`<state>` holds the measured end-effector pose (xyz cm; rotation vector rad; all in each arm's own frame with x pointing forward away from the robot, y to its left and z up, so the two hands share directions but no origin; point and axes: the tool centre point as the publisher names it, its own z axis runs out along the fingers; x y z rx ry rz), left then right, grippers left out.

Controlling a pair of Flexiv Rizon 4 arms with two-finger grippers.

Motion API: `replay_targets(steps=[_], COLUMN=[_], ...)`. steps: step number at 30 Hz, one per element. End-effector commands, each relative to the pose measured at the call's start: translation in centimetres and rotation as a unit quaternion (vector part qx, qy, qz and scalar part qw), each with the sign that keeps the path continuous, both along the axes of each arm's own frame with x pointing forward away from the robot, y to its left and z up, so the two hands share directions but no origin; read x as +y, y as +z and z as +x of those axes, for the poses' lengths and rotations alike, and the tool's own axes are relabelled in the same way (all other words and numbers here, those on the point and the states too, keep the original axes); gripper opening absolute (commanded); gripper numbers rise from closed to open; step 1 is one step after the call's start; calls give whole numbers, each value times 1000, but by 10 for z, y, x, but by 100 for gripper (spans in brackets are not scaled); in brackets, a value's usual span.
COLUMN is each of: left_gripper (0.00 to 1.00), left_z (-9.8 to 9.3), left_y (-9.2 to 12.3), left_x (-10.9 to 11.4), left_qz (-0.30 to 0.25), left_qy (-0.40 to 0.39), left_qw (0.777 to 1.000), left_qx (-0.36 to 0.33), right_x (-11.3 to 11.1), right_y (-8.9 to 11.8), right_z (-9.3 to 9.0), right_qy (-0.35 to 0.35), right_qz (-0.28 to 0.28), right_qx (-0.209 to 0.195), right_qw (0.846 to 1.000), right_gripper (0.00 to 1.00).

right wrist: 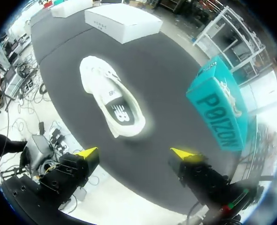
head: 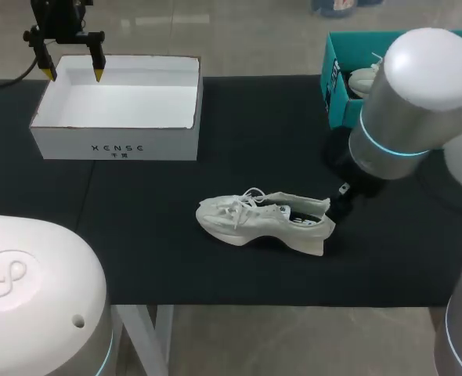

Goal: Take the shoe out of the shoebox, open the shoe tongue, remove and reinsert the insole, then place the shoe into the shoebox

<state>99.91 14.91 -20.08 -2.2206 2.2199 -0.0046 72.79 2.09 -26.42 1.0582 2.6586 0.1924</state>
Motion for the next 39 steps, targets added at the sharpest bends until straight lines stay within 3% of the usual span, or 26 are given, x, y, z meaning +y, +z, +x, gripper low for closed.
replay_targets(steps=[1,14,19,23,24,39], left_gripper=[100,100,100,100,100,100], left_z=[0,0,0,0,0,0], left_y=[0,0,0,0,0,0], left_x=[0,0,0,0,0,0], left_qz=[0,0,0,0,0,0], left_qy=[0,0,0,0,0,0], left_qw=[1000,1000,1000,1000,1000,1000], left_qx=[0,0,0,0,0,0], right_x=[-11,-11,-17,-21,-20,-20], right_y=[-3,-3,-9,-15,-17,-17], right_z=[-2,-2,17,30,36,36], right_qy=[140,140,245,309,298,298], right_qz=[105,105,161,234,174,174], right_qx=[27,27,-52,-61,-22,-22], right_qw=[984,984,955,920,938,938], right_gripper=[100,100,100,100,100,100])
